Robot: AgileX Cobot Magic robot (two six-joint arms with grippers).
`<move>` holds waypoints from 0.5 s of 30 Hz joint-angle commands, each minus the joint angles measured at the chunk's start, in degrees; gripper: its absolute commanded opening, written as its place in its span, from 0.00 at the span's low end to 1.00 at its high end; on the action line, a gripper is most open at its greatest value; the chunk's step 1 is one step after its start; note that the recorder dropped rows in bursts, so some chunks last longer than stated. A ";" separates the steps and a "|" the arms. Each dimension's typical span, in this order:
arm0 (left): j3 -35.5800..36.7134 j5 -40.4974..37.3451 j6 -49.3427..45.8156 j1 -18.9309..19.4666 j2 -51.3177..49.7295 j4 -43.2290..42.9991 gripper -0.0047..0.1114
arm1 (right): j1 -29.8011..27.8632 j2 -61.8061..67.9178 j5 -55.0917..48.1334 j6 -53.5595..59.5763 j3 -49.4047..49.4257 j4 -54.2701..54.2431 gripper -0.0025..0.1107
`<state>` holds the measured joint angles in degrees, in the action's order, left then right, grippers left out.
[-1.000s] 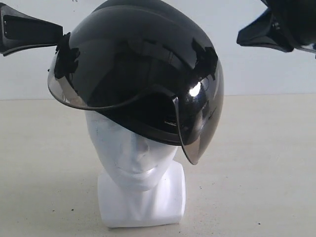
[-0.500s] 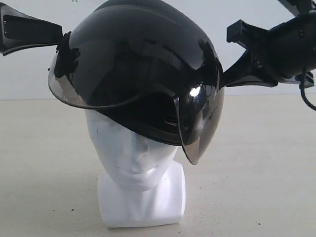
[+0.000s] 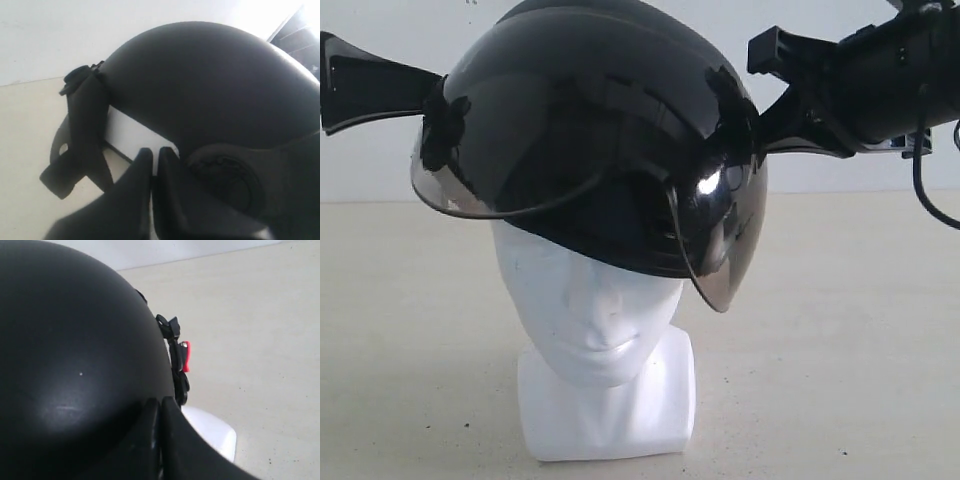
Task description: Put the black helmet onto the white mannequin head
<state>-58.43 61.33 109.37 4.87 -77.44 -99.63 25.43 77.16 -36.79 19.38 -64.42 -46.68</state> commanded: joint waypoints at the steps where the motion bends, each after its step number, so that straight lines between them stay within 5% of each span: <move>1: 1.35 -0.80 -1.01 0.17 0.03 -0.32 0.08 | 2.74 -2.43 -2.02 -0.41 -0.34 -5.24 0.02; 15: 6.61 -1.37 -2.32 0.17 0.62 -0.32 0.08 | 3.18 -3.95 -3.85 0.16 -0.34 -8.12 0.02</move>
<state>-53.07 58.14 108.25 5.54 -77.44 -99.30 26.89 73.37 -35.26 18.80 -64.53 -49.71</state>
